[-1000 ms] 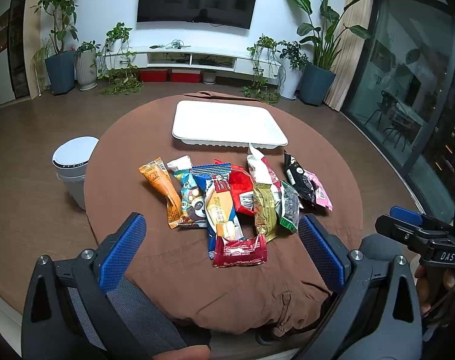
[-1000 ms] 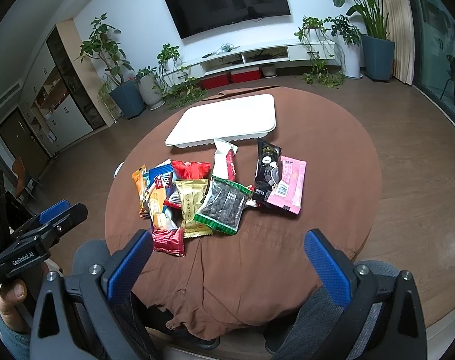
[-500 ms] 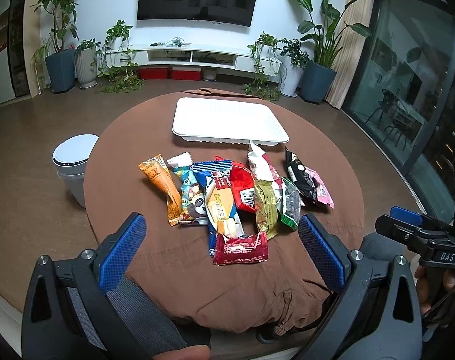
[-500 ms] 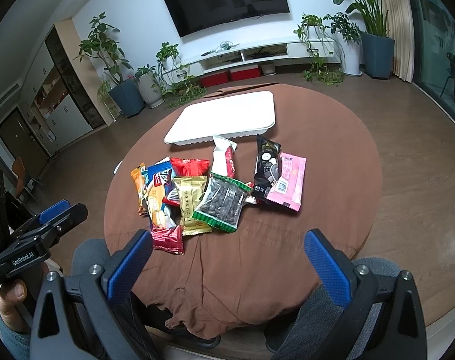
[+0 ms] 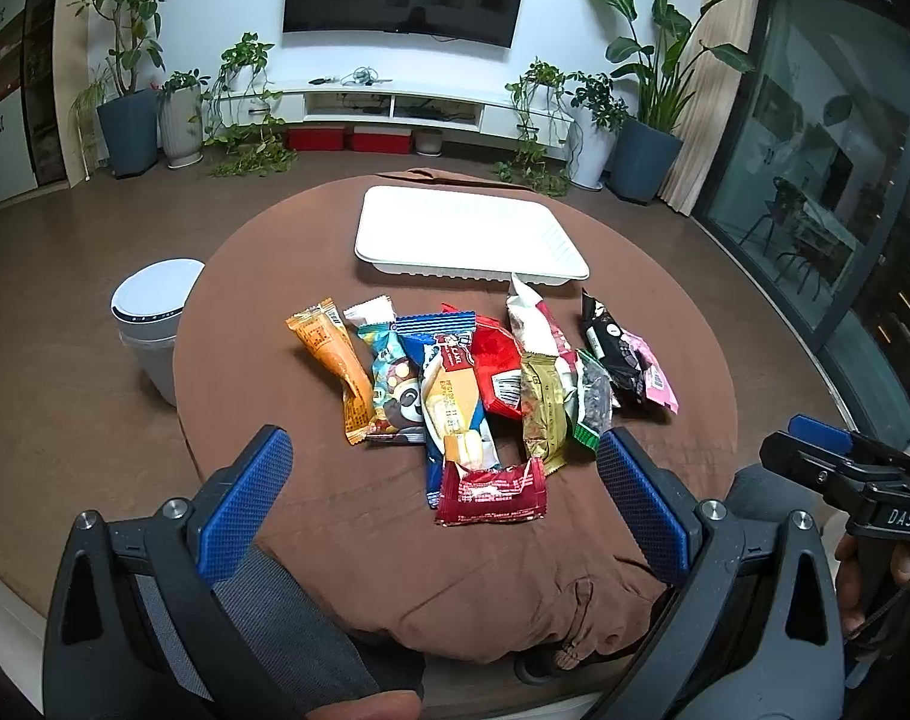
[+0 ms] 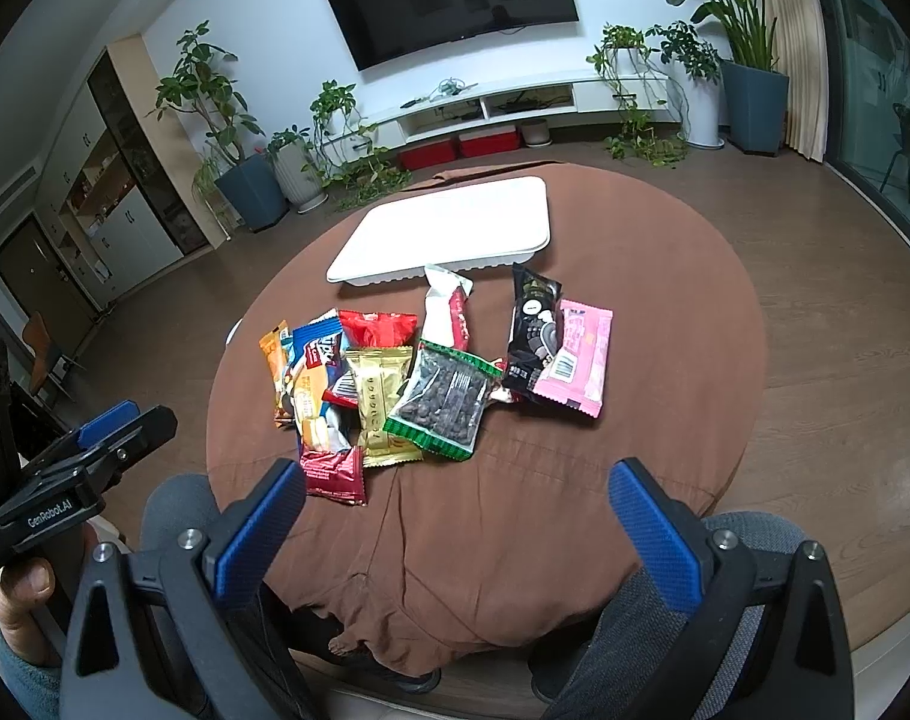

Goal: Organize snacks

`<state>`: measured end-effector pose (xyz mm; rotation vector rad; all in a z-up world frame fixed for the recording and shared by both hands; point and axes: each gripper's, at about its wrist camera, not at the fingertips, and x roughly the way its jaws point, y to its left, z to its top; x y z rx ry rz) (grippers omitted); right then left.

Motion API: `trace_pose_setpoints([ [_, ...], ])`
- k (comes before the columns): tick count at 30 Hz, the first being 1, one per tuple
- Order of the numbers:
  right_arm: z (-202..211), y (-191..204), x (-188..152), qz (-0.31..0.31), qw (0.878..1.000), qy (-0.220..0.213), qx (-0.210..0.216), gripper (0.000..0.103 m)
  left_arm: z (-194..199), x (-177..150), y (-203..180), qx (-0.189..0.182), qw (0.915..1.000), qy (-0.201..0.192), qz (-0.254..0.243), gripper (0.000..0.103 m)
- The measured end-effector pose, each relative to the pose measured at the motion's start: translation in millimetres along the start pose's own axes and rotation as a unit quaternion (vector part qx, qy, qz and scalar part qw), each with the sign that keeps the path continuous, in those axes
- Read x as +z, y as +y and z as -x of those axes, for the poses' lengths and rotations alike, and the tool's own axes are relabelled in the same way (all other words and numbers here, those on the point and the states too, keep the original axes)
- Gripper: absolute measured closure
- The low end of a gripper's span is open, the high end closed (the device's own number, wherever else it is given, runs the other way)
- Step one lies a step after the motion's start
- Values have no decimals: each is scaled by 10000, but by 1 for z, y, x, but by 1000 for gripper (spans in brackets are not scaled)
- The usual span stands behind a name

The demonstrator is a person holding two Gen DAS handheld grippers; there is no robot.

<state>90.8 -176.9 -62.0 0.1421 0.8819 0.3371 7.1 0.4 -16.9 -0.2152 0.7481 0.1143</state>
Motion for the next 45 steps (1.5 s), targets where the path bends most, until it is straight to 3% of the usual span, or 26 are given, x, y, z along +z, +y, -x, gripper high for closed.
trace_pose_setpoints([
  [45, -10, 0, -5, 11, 9999, 129, -50, 0, -5, -3, 1, 2, 10000, 72, -1, 0],
])
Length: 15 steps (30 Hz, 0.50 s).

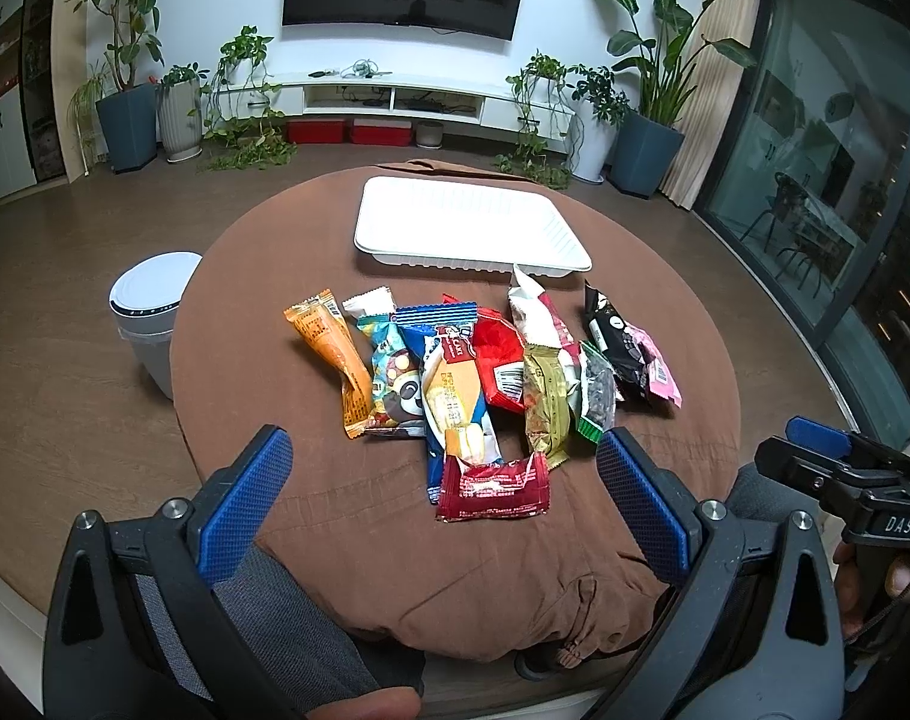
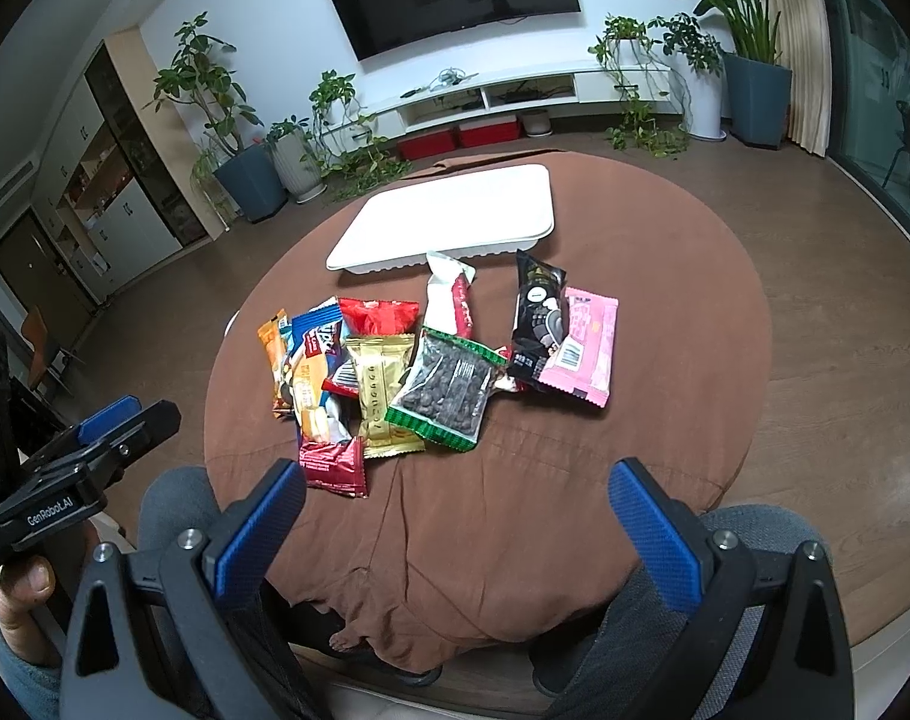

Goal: Organize snacks

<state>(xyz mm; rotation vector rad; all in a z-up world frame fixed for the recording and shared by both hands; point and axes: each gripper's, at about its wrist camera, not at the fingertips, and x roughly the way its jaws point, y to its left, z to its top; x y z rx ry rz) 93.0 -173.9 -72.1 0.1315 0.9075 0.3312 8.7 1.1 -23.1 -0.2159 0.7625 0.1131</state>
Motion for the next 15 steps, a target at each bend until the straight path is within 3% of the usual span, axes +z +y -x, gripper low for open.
trace_pose_setpoints([
  [15, -5, -4, 0, -56, 9999, 82, 73, 0, -22, -1, 6, 87, 9998, 193, -13, 0],
])
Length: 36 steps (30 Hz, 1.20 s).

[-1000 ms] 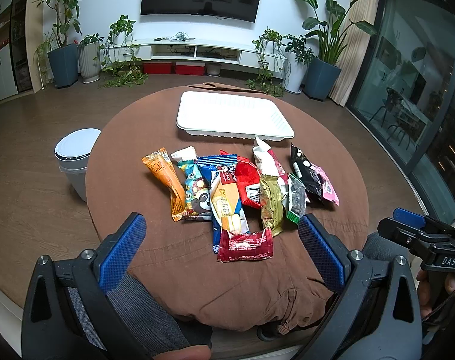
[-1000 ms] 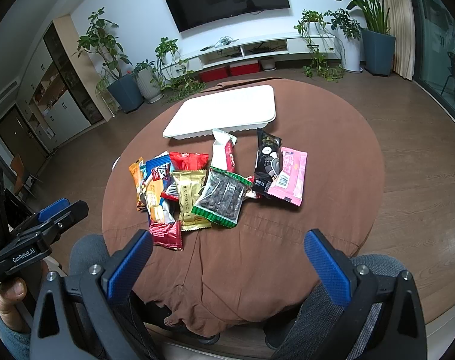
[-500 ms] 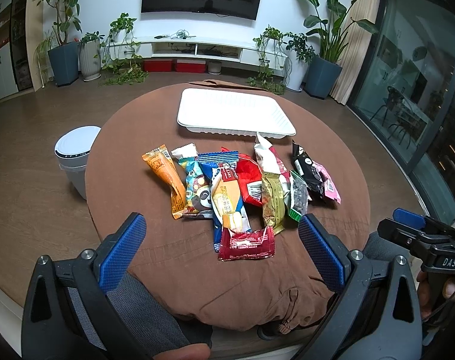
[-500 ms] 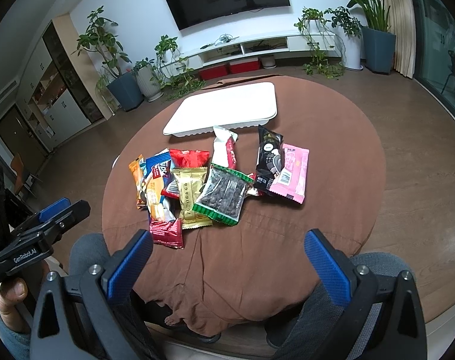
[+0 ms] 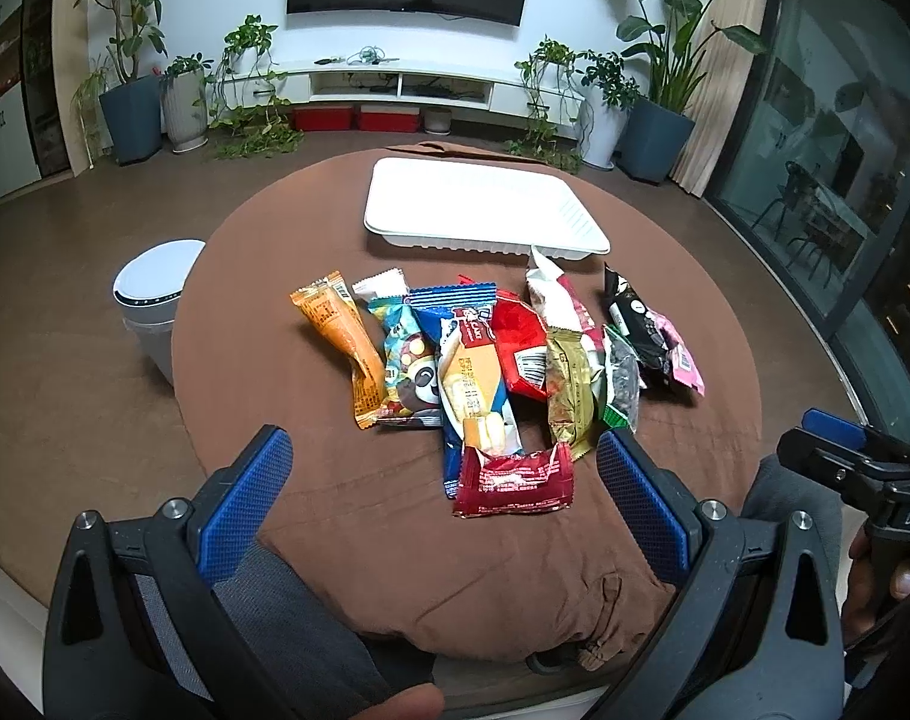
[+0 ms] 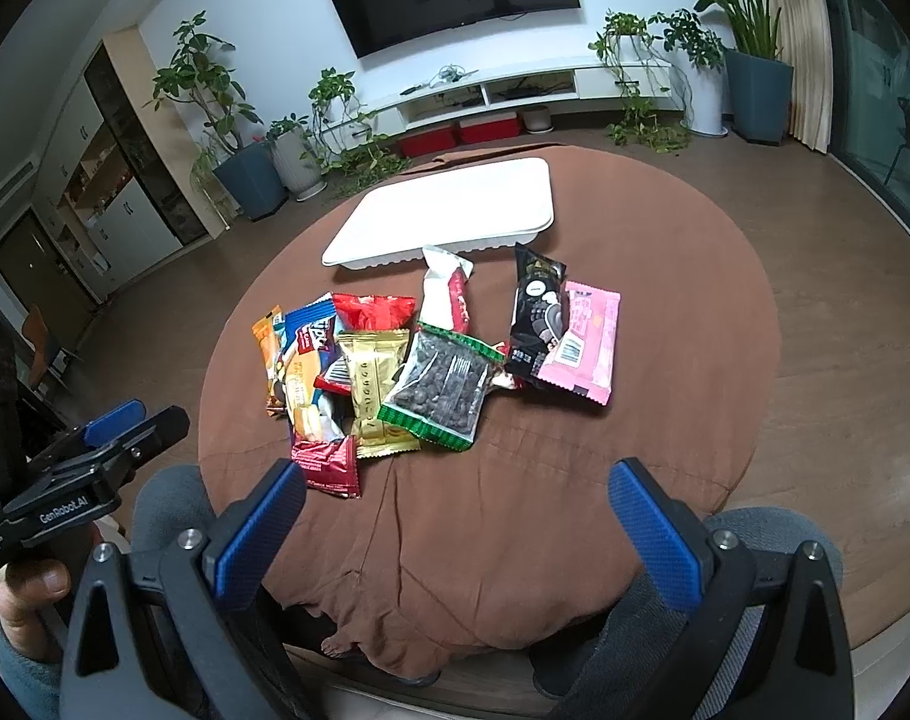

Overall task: Organize snacks
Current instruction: 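Grasp the orange snack bar with the left gripper while the right grasps the pink bar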

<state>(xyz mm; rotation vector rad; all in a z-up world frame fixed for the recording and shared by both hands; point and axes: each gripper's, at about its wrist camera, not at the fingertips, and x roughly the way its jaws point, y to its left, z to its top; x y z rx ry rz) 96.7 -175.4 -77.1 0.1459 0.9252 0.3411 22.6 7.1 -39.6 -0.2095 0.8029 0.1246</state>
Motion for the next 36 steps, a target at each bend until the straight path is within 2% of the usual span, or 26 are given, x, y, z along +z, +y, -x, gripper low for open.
trace_pose_setpoints([
  [3, -1, -4, 2, -36, 10000, -17, 47, 0, -4, 1, 1, -372, 9991, -170, -66, 0],
  [4, -2, -6, 3, -56, 10000, -32, 73, 0, -8, 2, 0, -604, 9976, -236, -226, 0],
  [5, -2, -7, 5, -66, 9999, -53, 88, 0, -11, 2, -1, -638, 9972, -201, -341, 0],
  [8, 0, -6, 7, 27, 9997, -239, 87, 0, -29, 0, -1, -226, 9985, 248, -442, 0],
  [10, 1, -5, 9, 132, 9990, -403, 108, 0, -40, -2, 6, -102, 9976, 660, -173, 0],
  [12, -1, -5, 12, 150, 9984, -484, 261, 0, -47, -3, 16, -33, 9964, 827, 164, 0],
  [14, -10, -6, 15, 113, 9984, -302, 454, 0, -54, -2, 21, 30, 9951, 963, 212, 0],
  [16, -17, -8, 17, 70, 9981, -112, 603, 7, -58, -3, 22, 84, 9946, 1015, 178, 0],
  [18, -28, -14, 20, 22, 9982, 115, 581, 14, -60, -5, 23, -33, 9947, 1002, 218, 0],
  [20, -36, -21, 22, -9, 9985, 268, 470, 14, -61, -2, 27, -299, 9944, 953, 332, 0],
  [22, -41, -27, 24, -57, 9986, 298, 429, 14, -63, 6, 35, -323, 9950, 844, 422, 1],
  [25, -44, -38, 28, -154, 9984, 312, 440, 14, -69, 32, 57, -149, 9961, 555, 664, 5],
  [27, -46, -45, 32, -281, 9979, 322, 495, 14, -81, 46, 69, 40, 9956, 570, 740, 16],
  [32, -48, -51, 37, -342, 9980, 314, 421, 16, -132, 70, 95, 199, 9927, 937, 736, 37],
  [36, -55, -50, 36, -342, 9978, 402, 396, 18, -162, 69, 105, 197, 9876, 1305, 846, 38],
])
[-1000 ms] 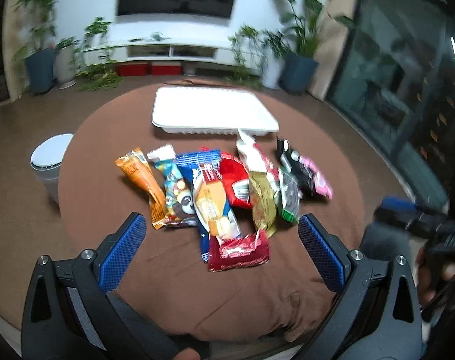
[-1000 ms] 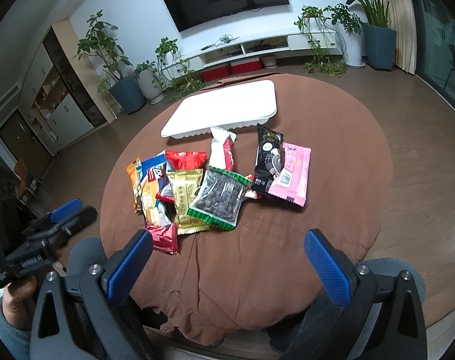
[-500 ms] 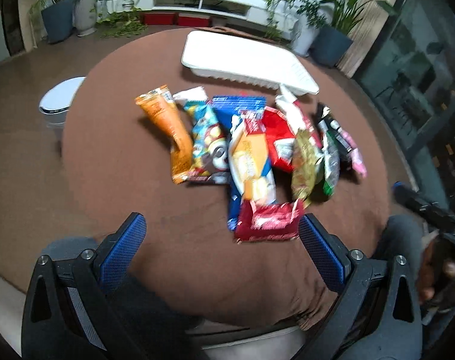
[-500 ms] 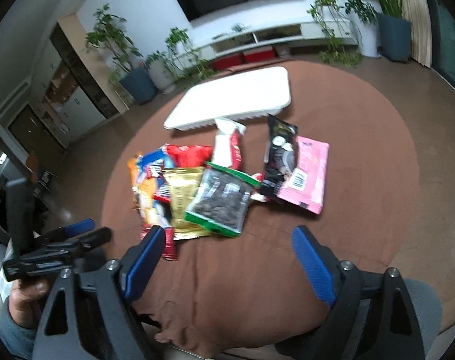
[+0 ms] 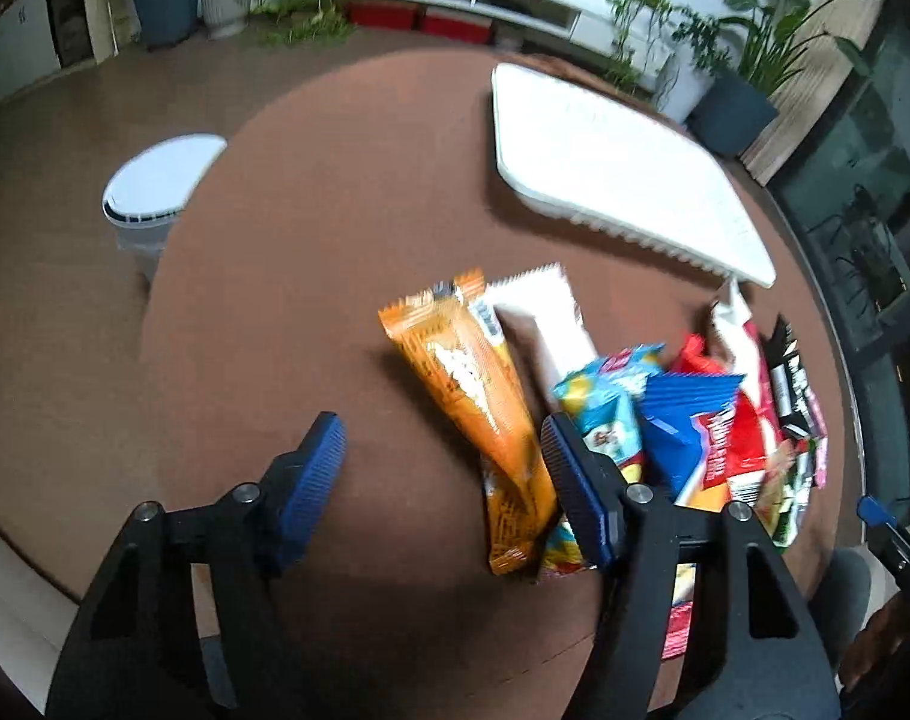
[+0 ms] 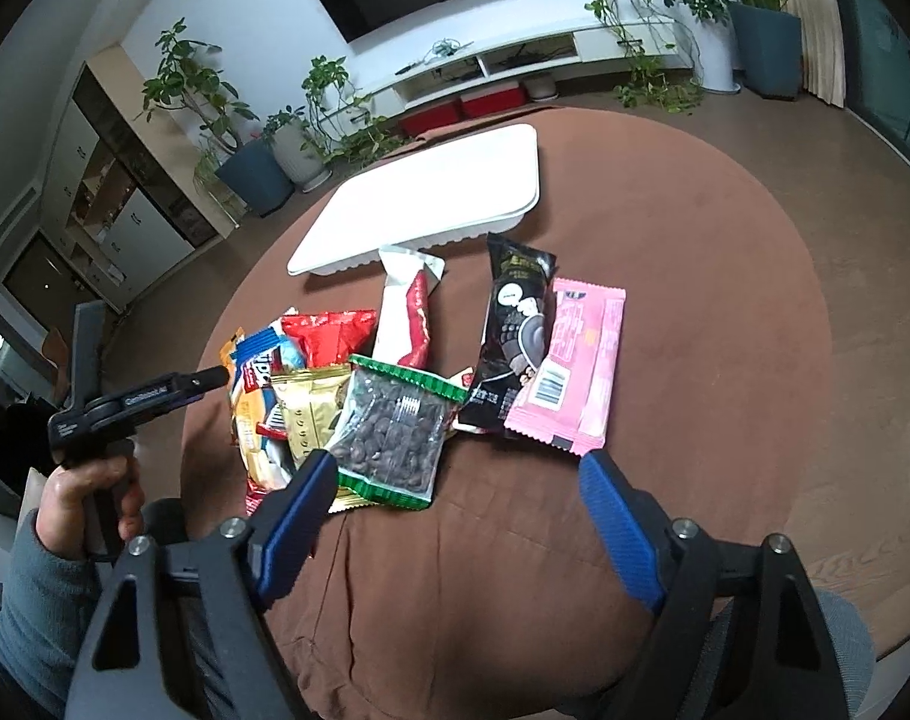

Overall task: Organize snacks
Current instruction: 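Grasp the orange snack bar with the left gripper while the right grasps the pink bar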

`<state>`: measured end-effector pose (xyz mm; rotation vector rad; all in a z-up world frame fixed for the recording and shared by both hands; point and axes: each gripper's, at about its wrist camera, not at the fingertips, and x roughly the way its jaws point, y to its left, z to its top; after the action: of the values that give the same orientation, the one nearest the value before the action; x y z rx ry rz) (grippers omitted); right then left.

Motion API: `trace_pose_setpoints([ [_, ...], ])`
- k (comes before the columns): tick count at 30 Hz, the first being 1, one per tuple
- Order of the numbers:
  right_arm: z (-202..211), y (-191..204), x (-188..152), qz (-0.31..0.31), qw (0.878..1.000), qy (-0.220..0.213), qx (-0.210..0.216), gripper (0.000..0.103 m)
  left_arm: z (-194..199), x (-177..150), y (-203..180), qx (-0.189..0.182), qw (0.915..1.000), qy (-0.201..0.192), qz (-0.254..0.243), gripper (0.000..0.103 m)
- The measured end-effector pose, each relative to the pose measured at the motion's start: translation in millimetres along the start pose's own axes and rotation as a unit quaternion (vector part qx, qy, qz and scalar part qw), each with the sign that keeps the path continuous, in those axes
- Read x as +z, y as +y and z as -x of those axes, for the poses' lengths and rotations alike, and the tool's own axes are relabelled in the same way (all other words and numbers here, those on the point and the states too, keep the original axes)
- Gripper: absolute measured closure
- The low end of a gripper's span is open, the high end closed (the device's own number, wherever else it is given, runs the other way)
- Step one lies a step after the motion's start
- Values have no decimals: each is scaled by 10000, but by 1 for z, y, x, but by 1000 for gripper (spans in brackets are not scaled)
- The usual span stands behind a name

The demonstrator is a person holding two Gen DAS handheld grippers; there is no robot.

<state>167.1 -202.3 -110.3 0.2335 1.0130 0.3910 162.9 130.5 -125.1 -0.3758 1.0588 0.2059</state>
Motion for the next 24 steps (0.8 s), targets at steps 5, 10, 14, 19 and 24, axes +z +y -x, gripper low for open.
trace_pose_setpoints([
  [5, -7, -4, 2, -112, 9999, 84, -1, 18, -21, 10, -7, 166, 9998, 63, -114, 37],
  [10, -8, 0, 1, -40, 10000, 89, -15, 18, -32, 8, -20, 401, 9984, 213, -331, 48],
  [14, -8, -2, 2, -122, 9999, 110, -42, 18, -37, 12, -20, 478, 9979, 159, -397, 55],
  [19, -10, -7, 4, -106, 9998, 101, -113, 18, -38, 10, -21, 558, 9963, 124, -636, 71],
  [24, -16, -22, 19, -85, 9991, 95, -395, 18, -37, 5, -25, 517, 9931, 127, -1045, 80],
])
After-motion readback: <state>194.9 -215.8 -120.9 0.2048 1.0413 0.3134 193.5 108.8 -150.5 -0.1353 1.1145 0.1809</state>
